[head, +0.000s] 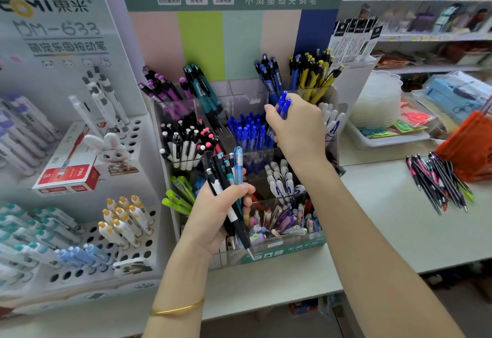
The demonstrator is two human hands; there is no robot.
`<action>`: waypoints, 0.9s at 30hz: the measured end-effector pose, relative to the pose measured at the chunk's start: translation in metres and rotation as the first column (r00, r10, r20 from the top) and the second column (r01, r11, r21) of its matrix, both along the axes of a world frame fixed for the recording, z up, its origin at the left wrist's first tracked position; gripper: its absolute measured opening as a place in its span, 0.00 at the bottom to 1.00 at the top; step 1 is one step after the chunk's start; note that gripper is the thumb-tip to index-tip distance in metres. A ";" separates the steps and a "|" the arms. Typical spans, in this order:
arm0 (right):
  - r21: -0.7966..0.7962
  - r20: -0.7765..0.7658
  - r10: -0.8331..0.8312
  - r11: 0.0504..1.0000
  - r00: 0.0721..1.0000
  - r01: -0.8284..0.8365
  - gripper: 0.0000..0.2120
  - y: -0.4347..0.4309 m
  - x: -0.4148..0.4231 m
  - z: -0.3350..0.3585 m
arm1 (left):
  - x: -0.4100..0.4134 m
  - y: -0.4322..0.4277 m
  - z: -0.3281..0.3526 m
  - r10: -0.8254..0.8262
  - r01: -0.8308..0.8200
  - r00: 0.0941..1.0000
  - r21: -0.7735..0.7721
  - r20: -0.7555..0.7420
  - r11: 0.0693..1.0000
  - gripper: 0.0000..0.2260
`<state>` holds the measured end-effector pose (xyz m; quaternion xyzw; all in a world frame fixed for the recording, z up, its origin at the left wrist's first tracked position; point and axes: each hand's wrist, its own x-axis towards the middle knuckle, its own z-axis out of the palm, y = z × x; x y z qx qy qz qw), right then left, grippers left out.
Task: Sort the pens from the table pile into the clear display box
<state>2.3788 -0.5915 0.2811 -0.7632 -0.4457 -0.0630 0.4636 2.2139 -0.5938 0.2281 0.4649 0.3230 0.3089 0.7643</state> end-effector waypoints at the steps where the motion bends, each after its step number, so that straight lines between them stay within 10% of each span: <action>1: -0.004 -0.043 0.021 1.000 0.999 -0.021 0.15 -0.001 0.001 0.001 | 0.000 0.000 0.000 0.002 -0.002 1.000 0.000 0.005 1.000 0.12; 6: -0.009 -0.207 0.139 0.990 0.968 -0.143 0.07 -0.021 0.004 0.002 | -0.002 0.000 -0.001 -0.012 0.012 1.000 -0.009 0.013 1.000 0.13; 13: -0.069 0.117 -0.004 0.998 0.993 0.012 0.09 -0.010 -0.008 -0.009 | -0.001 -0.002 0.000 -0.010 0.011 1.000 -0.030 0.020 0.999 0.12; 27: 0.006 -0.025 0.047 0.999 0.999 -0.047 0.12 -0.020 -0.006 -0.018 | -0.003 0.000 0.000 0.005 -0.003 0.999 -0.040 0.053 0.999 0.11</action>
